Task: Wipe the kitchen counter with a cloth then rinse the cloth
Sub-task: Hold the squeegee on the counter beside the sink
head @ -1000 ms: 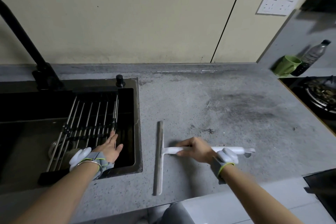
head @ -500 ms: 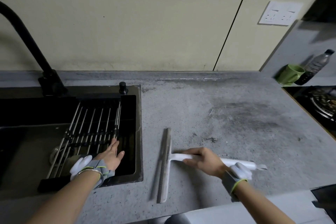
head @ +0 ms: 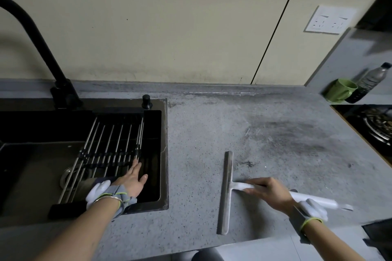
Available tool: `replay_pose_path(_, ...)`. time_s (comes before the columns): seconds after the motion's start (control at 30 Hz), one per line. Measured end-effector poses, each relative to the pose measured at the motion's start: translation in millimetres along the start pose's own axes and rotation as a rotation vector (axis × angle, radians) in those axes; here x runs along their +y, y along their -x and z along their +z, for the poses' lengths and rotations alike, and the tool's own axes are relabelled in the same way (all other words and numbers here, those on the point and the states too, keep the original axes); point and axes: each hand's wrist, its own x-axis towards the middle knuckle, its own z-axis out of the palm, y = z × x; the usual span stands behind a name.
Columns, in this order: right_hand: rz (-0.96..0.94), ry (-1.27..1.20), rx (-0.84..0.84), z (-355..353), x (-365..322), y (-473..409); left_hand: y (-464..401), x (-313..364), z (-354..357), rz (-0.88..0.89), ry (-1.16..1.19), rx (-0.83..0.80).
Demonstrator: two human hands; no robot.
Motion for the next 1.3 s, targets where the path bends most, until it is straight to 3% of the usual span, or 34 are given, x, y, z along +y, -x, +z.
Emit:
replay_pose_path(0.8, -0.217, -0.003, -0.193, 75.1, -115.5, -35.9, 0.2, -3.5, 3.6, 0.017, 0.018, -0.006)
replay_pose_path(1.03, -0.089, -0.119, -0.068, 35.2, -72.8, -26.2, -0.8, -4.4, 4.8, 0.014, -0.006, 0.003)
replay_pose_path(1.3, 0.024, -0.094, 0.011, -5.4, -10.8, -8.0, 0.2, -3.6, 5.0, 0.018, -0.035, -0.019)
